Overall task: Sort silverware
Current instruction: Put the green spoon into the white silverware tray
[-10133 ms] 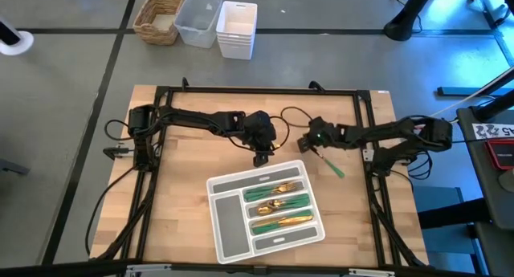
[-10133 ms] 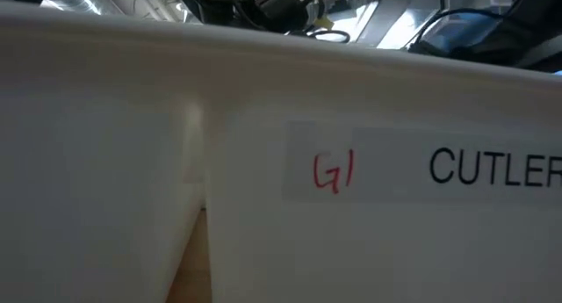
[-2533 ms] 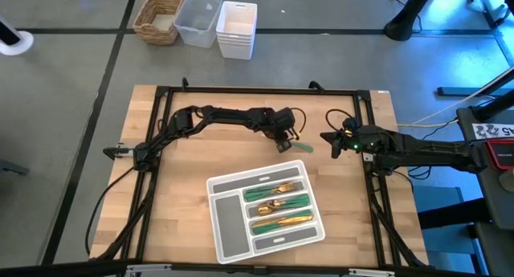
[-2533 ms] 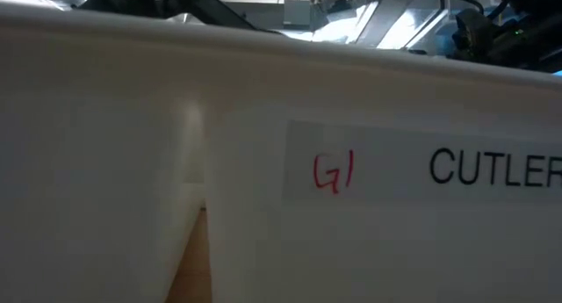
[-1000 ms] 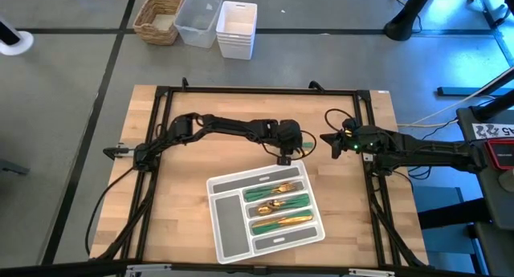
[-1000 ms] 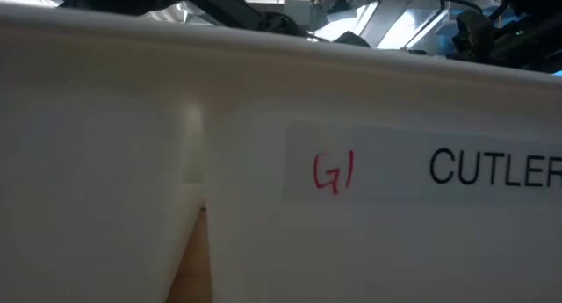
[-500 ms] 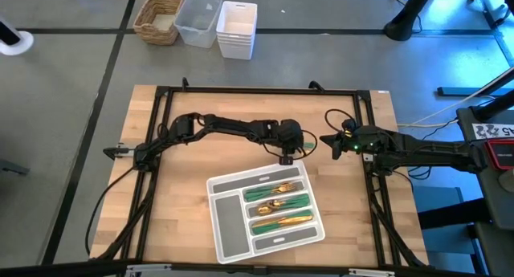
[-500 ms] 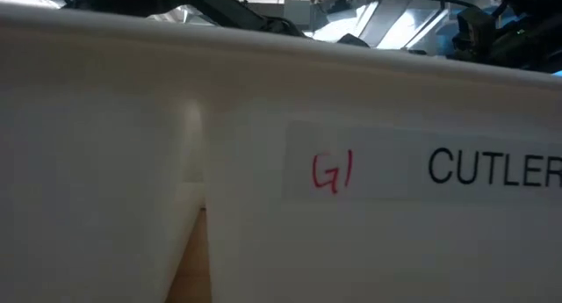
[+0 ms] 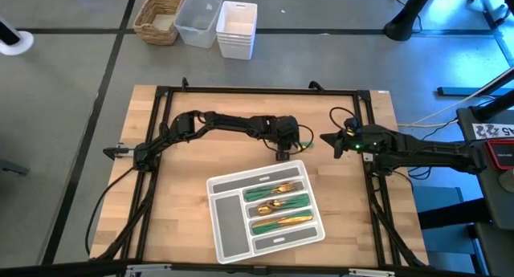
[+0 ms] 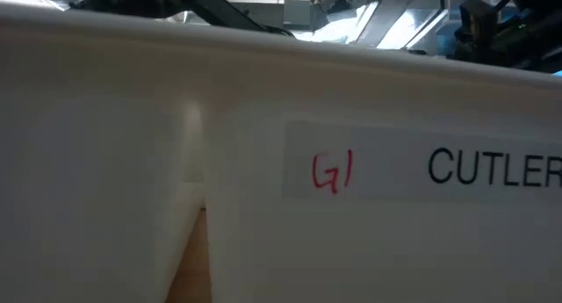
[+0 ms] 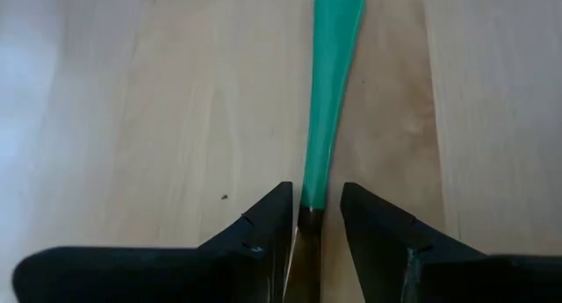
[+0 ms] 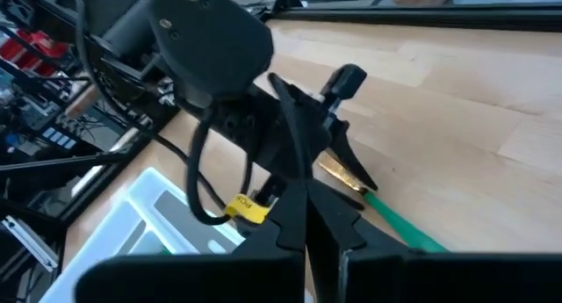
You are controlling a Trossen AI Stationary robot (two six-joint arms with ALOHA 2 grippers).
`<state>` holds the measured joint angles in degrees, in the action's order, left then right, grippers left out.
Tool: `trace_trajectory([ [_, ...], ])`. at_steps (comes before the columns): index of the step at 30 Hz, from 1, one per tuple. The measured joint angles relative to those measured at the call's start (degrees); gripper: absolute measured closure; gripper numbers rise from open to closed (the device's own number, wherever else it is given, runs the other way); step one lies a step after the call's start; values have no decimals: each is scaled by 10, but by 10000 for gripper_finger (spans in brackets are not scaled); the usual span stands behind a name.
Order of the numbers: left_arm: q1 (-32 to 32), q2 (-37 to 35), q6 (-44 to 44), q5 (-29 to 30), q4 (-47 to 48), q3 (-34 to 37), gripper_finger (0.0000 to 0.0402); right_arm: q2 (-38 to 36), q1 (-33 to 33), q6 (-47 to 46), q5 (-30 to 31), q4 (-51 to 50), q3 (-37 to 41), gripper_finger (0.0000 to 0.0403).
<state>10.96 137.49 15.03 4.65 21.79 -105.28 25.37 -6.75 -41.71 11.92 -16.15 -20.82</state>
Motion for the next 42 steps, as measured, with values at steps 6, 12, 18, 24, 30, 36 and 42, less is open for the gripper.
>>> trace_trajectory([
  [6, 7, 5, -34, -5, 6, -1, 304, -14, 0, 0, 0, 1, 0, 402],
  [12, 11, 4, -42, -7, 56, -4, 323, -17, 0, 0, 0, 1, 0, 402],
  [18, 10, 4, -61, -7, 73, -3, 384, -17, 0, 0, 0, 1, 0, 402],
  [24, 12, -9, -79, -6, 124, -2, 398, -17, 0, 0, 0, 1, 0, 402],
  [30, 12, -27, -86, -8, 126, 2, 401, -17, 0, 0, 0, 0, 0, 402],
  [36, 12, -35, -82, -9, 163, 2, 401, -17, 0, 0, -2, -4, 0, 402],
  [42, 12, -38, -75, -9, 246, -1, 401, -17, 0, 0, -11, -4, 0, 402],
])
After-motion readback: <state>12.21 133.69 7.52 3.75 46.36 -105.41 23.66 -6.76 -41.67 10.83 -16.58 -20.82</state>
